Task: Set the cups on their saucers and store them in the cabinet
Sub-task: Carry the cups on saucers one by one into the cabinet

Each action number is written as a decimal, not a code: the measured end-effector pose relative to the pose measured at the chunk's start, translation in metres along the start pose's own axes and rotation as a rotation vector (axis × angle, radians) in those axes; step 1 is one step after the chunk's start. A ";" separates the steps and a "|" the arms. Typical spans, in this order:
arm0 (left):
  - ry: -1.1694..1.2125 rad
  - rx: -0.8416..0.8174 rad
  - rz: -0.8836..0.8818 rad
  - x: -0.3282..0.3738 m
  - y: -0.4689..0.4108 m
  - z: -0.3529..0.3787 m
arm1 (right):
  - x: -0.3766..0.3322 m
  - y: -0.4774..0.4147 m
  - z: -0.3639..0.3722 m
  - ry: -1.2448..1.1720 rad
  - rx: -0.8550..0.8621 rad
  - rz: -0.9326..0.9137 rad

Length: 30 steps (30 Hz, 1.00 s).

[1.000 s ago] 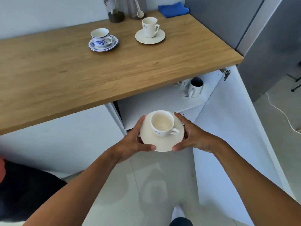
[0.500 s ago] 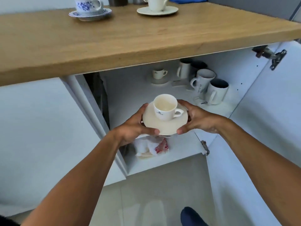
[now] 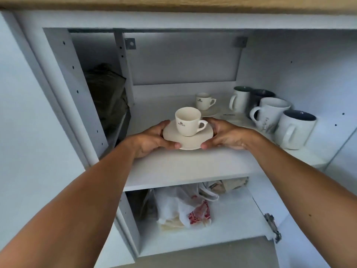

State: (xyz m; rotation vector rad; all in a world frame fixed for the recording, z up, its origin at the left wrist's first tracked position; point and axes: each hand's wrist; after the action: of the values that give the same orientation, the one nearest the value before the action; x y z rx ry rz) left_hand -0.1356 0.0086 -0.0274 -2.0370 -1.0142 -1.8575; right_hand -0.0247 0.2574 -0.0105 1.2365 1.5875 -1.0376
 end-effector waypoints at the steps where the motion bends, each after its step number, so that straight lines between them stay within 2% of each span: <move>1: -0.029 0.022 -0.012 0.000 -0.007 -0.006 | 0.004 -0.009 -0.004 0.005 -0.007 -0.003; 11: -0.242 0.168 -0.057 0.010 -0.056 -0.049 | 0.034 -0.085 -0.031 0.088 -0.019 -0.021; 18: -0.377 0.268 -0.162 0.014 -0.084 -0.082 | 0.043 -0.135 -0.040 0.260 -0.029 0.020; 25: -0.403 0.272 -0.169 0.019 -0.101 -0.107 | 0.045 -0.172 -0.041 0.351 -0.051 0.035; 30: -0.493 0.309 -0.240 0.024 -0.108 -0.114 | 0.039 -0.184 -0.041 0.414 -0.056 0.079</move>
State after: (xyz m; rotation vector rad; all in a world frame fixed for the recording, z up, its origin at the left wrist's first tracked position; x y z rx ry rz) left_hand -0.2917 0.0318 -0.0146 -2.3003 -1.6146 -1.1941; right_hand -0.2165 0.2761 -0.0160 1.5327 1.8442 -0.7099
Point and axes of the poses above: each hand's wrist, its own y-axis away from the middle knuckle, its own z-axis out of the palm, x = y × z, and after that the axes turned 12 degrees about -z, right-handed
